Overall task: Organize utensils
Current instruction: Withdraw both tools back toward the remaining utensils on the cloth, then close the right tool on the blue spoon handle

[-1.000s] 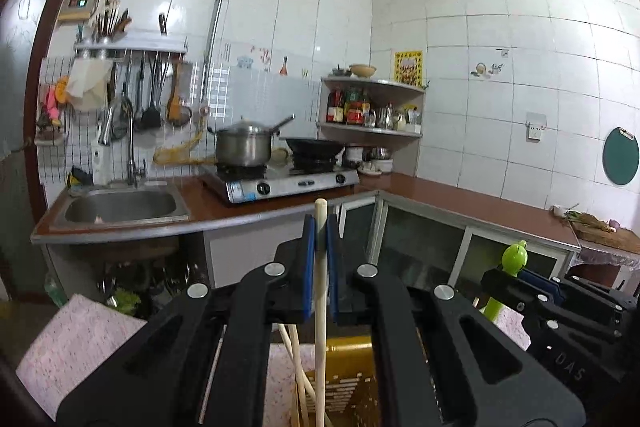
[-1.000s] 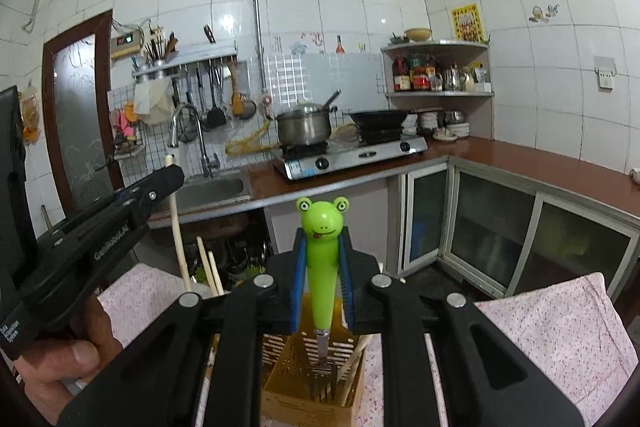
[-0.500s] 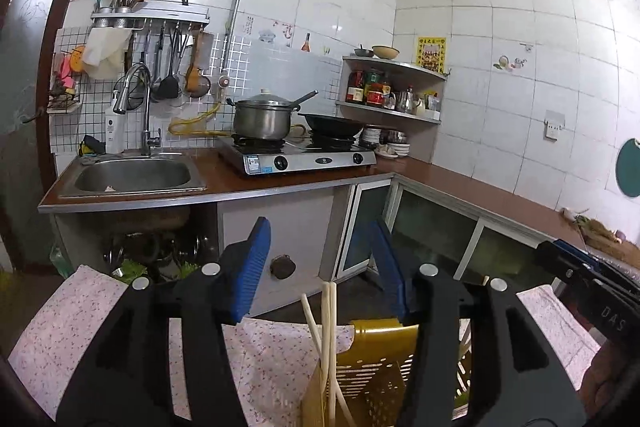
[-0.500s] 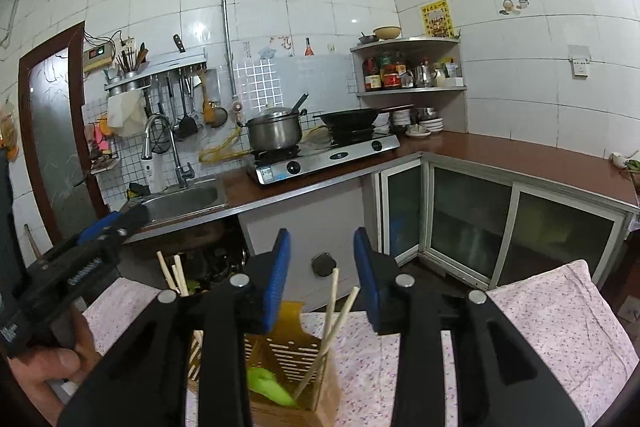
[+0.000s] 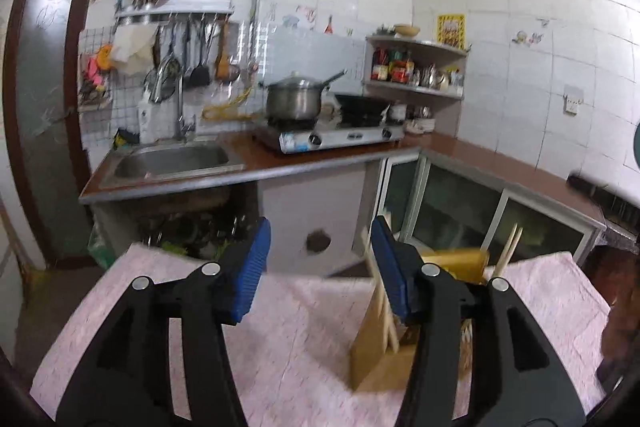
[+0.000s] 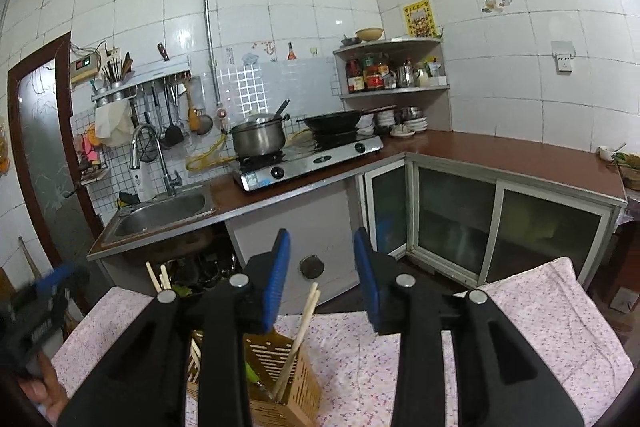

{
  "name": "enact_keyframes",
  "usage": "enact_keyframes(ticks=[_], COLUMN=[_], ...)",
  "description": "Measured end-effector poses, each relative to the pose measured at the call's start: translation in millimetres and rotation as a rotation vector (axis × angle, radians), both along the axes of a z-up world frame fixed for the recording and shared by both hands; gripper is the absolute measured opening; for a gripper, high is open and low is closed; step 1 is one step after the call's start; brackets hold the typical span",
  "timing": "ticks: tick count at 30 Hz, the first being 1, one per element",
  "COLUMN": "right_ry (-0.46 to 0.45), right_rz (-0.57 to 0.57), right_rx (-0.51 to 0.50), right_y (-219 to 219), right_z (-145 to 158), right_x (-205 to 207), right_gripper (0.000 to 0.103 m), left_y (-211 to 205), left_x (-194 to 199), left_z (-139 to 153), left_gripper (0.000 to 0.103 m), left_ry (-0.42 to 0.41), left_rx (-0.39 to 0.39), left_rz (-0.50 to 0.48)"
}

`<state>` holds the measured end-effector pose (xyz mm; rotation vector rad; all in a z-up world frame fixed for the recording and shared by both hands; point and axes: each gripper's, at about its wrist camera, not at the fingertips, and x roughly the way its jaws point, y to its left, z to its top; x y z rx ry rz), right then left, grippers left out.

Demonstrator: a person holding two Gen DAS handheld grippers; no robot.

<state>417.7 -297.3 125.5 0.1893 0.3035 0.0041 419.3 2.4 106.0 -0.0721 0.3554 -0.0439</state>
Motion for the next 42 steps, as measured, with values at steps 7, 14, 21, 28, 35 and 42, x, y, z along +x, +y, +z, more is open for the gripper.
enact_keyframes(ticks=[7,14,21,28,35,42], right_ry=[0.119,0.327,0.413,0.478,0.490,0.538], right_rz=[-0.016,-0.056,-0.045,-0.002,0.034,0.080], right_rx=[-0.041,-0.052,-0.056,-0.030,-0.016,0.013], right_y=[-4,-10,14,25,40,63], right_z=[-17,-94,-137,-159,-160,-169], right_x=[-33,-110,-193,-215,-207,-185], right_gripper=[0.035,0.035,0.035,0.035,0.035,0.035], left_y=[25,34,29,27,21,12], left_x=[-41,-103,-176,-203,-196,-173], left_z=[-53,-120,-137,-162,-157,-147], left_gripper=[0.051,0.051,0.051,0.051,0.051,0.051], left_ry=[0.162,0.311,0.325,0.419,0.439,0.447], left_rx=[0.034,-0.017,-0.025,-0.027,-0.043,-0.028], left_rz=[0.030,0.034,-0.026,-0.074,-0.089,-0.093])
